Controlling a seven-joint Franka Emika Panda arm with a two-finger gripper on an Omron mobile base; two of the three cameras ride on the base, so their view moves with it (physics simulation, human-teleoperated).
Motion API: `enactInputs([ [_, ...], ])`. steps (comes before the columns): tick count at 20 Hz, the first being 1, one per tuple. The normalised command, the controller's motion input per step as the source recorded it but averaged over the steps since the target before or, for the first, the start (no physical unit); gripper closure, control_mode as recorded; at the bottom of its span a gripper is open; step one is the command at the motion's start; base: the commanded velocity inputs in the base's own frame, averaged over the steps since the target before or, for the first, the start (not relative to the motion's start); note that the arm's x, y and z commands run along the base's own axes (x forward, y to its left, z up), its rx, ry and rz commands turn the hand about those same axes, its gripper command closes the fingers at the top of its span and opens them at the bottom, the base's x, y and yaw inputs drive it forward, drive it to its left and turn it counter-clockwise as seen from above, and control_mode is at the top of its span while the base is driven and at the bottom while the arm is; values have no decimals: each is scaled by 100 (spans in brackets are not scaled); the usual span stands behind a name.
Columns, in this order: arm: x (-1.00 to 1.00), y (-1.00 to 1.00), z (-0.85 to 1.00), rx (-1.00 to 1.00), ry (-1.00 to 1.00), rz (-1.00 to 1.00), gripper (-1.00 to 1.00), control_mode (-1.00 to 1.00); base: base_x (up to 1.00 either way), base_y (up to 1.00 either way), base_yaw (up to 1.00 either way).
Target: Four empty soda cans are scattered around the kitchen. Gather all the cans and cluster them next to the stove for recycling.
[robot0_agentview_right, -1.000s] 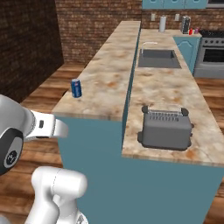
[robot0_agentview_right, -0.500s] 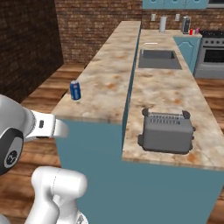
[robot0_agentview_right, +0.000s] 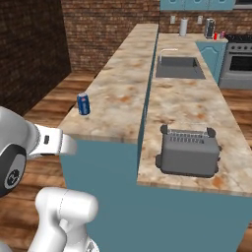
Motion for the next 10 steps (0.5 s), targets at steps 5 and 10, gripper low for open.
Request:
enactInputs([
  [5,0,0,0,0,0,0,-100,100,35,22,0],
  [10,0,0,0,0,0,0,-100,100,30,20,0],
])
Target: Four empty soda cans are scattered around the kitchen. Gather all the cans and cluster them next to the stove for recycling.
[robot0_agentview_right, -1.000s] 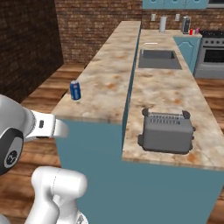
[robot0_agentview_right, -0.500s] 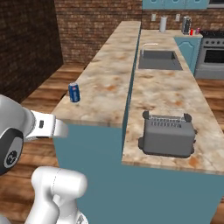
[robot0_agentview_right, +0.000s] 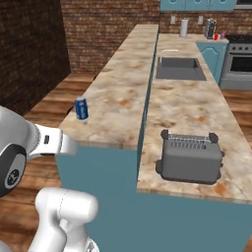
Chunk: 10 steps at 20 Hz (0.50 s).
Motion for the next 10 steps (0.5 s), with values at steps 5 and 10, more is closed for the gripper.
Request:
enactInputs([
  [5,0,0,0,0,0,0,-100,100,26,17,0],
  [10,0,0,0,0,0,0,-100,100,23,16,0],
])
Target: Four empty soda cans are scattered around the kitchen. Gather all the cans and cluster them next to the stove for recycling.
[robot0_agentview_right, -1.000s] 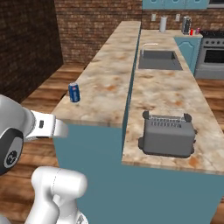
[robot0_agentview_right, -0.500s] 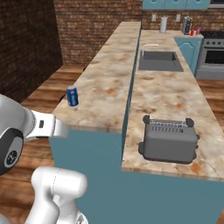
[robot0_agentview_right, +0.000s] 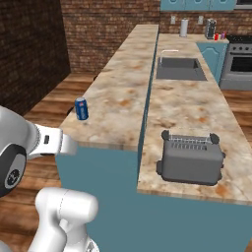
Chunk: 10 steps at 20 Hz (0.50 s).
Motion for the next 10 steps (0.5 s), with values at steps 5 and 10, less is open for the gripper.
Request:
enactInputs([
  [5,0,0,0,0,0,0,-100,100,24,16,0],
  [10,3,11,10,0,-2,0,-100,-100,0,0,0],
])
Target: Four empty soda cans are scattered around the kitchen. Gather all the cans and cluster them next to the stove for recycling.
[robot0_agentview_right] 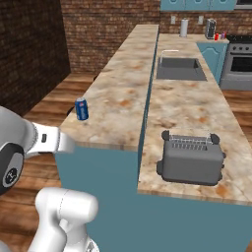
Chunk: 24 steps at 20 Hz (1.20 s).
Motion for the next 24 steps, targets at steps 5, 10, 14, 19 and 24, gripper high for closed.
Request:
enactInputs([
  [5,-18,6,26,0,0,-1,-100,-100,0,0,0],
  [10,-16,0,25,0,0,0,-100,-100,0,0,0],
  [14,-9,0,20,0,0,0,-100,-100,0,0,0],
  [19,-1,8,12,0,0,0,-100,-100,0,0,0],
  [24,1,16,3,0,0,0,-100,-100,0,0,0],
])
